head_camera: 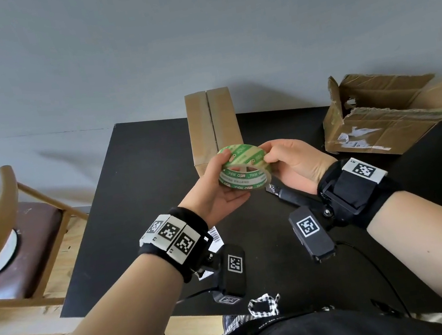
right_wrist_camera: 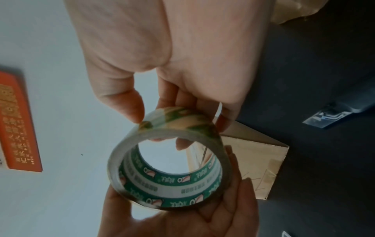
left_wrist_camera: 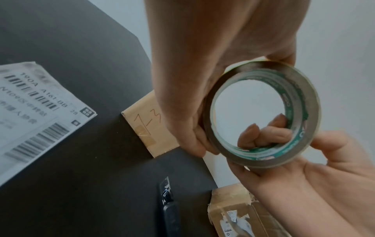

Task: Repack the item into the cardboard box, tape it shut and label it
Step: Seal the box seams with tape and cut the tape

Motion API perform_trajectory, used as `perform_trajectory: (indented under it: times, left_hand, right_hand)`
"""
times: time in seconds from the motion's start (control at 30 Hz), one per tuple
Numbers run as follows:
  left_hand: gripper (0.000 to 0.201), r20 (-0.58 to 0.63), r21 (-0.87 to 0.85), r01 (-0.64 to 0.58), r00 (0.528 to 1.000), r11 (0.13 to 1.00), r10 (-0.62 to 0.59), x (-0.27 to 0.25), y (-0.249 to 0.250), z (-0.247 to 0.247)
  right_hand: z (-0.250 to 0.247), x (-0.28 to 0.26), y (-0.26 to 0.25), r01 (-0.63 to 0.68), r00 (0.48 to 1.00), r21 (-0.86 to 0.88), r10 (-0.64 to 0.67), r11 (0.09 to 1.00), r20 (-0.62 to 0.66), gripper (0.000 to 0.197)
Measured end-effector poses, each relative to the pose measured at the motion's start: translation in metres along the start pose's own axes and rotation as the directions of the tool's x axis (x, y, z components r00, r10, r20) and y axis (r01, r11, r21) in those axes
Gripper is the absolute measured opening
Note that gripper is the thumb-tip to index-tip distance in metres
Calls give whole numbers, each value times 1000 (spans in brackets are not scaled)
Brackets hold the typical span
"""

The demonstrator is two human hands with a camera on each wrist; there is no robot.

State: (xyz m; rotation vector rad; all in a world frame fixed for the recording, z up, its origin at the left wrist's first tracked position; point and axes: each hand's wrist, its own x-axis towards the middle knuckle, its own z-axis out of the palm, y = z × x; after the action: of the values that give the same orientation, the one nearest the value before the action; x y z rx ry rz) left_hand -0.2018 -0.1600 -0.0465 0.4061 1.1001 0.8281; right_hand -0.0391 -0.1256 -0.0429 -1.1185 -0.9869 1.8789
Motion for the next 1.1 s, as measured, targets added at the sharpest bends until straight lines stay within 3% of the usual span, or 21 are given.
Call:
perform_trajectory:
  times: [0.13,0.3,0.43,0.63,0.73,0.83,0.9,1.0,1.1]
  left_hand:
    - [57,31,-14,28,999,1000,-27,2,-1,-2]
    - [38,-93,296,-74,990,952,106,3,6,-4]
    - [53,-52,529,-127,982,839,181,2,5,0]
    - [29,-31,422,-125,988,898,152,-1,7,1]
    - [36,-34,311,-85,994,947,100,-1,8,-1]
    - [42,-14,209,-45,999,977,49,0,7,-3]
    - [44,7,180,-26,1000,983,25,0,7,-3]
    - [37,-12,243,-36,999,969,41,0,8,-2]
    - [20,-29,459,-128,987,879,159,0,10,1]
  right_hand:
    - [2,-1,-2,4,1000,-5,-4,1000,7,12]
    - [5,-1,-3,52,998,-169,-59,984,-36,26]
    - [10,1,-2,75,994,-316,-94,946,-46,25]
    - [8,-1,-3,61,998,-222,-61,973,9,29]
    - [4,-1,-2,34,999,-115,-34,993,1,27]
    - [0,1,-1,17,1000,-46,-17,999,-4,8]
    - [-2,1,-1,18,1000,-30,-18,999,0,10]
    - [-2,0,0,29,1000,-69,-29,997,1,6]
    - [-2,0,4,42,998,-179,-51,983,-47,24]
